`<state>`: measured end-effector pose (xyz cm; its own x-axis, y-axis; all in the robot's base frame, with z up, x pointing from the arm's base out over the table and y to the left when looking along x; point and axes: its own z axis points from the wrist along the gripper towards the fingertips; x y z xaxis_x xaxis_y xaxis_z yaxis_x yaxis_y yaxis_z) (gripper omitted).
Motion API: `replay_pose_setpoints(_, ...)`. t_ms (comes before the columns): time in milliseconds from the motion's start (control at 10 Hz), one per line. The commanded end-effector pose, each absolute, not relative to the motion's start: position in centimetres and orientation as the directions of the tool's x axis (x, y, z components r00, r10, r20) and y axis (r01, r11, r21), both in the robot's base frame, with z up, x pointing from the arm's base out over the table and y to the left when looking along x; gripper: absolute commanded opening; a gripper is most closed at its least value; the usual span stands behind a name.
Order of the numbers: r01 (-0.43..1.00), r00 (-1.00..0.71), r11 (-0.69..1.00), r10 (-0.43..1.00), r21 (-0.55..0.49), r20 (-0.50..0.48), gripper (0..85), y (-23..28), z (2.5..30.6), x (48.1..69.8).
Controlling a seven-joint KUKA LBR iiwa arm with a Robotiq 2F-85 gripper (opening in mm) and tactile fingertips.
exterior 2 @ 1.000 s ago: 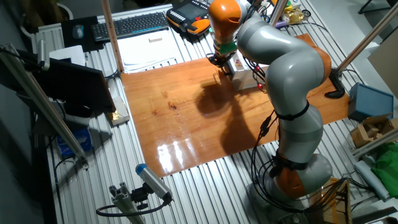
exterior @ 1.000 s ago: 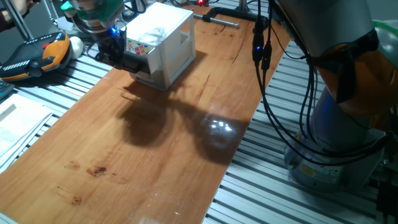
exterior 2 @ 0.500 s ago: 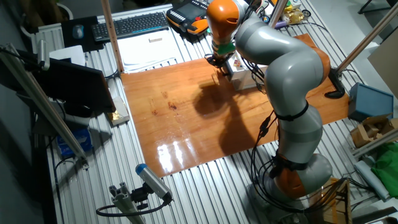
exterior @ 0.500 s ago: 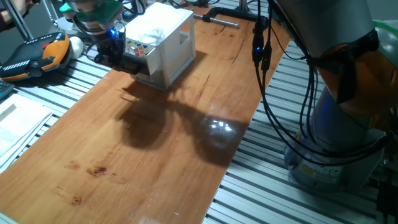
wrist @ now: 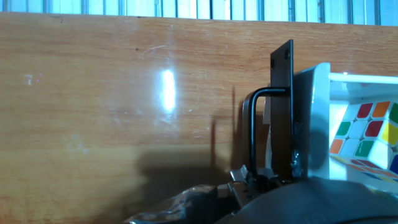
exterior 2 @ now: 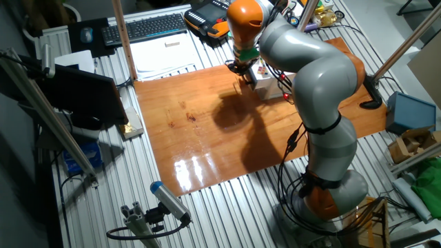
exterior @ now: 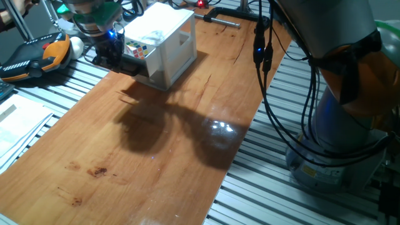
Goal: Grasp the handle and open the drawer
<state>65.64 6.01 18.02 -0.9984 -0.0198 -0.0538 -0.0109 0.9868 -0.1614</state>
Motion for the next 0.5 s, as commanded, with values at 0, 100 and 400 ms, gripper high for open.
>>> replay_pose_setpoints(0, -0.011, -0.998, 0.987, -0.020, -0.162, -0.053, 0.7, 6.12, 18.03, 65.65)
replay_pose_setpoints(100, -0.012, -0.998, 0.986, -0.022, -0.164, -0.055, 0.7, 6.18, 18.00, 65.65)
replay_pose_setpoints(400, -0.016, -0.998, 0.986, -0.025, -0.167, -0.054, 0.7, 6.28, 17.90, 65.66)
